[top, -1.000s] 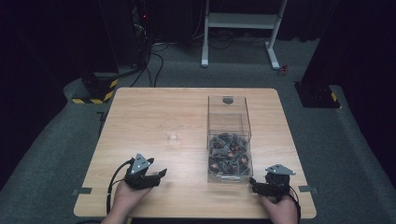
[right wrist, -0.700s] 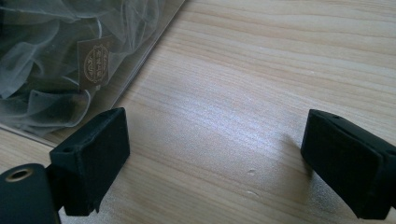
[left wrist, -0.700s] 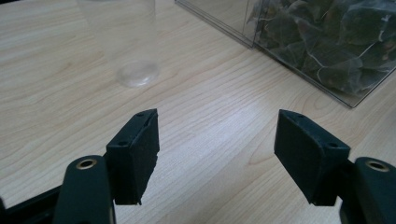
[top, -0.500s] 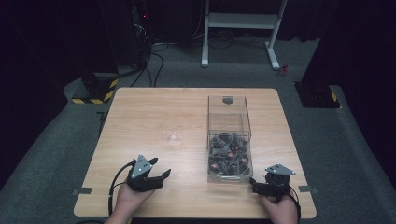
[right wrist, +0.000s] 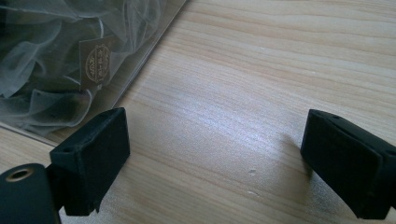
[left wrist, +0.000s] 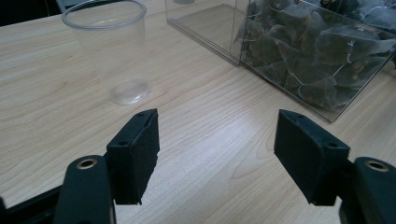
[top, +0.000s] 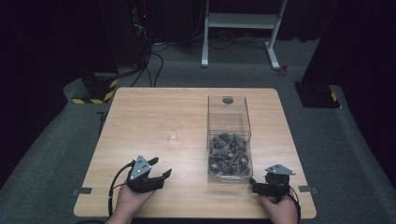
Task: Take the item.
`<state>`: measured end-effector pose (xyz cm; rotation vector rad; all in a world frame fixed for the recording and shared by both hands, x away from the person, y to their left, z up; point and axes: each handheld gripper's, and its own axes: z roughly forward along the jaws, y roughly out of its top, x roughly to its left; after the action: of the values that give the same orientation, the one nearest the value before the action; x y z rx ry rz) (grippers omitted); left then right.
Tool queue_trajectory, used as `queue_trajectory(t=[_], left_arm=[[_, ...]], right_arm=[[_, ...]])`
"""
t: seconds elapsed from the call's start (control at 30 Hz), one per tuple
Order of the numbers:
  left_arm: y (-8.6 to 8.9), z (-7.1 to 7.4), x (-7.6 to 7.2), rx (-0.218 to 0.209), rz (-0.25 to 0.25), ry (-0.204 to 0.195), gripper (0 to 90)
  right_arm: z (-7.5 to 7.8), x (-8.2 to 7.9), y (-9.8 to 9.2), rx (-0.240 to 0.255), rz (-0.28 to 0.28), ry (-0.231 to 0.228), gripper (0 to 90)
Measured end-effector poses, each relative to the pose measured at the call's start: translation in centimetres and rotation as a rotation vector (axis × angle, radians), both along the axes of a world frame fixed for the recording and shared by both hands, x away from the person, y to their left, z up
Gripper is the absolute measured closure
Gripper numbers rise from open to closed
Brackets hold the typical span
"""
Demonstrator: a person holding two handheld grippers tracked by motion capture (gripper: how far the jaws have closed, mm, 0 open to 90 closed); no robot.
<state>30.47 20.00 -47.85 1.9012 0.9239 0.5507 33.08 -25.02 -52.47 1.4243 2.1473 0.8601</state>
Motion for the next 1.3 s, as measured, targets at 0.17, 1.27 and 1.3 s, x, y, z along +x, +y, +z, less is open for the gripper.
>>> queue_trajectory(t=[0.17, 1.27, 1.3], left_arm=[[-0.1, 0.2, 0.0, -0.024, -0.023, 0.009, 31.6], [-2.1, 3.7, 1.1, -0.067, -0.061, -0.020, 30.0], [-2.2, 3.8, 1.2, -0.074, -0.062, -0.021, 30.0]], right_arm=[[0.0, 0.0, 0.0, -0.001, 0.002, -0.002, 7.9], [0.0, 0.0, 0.0, -0.002, 0.003, -0.004, 7.9], [0.0, 0.0, 0.0, -0.001, 0.003, -0.002, 7.9]])
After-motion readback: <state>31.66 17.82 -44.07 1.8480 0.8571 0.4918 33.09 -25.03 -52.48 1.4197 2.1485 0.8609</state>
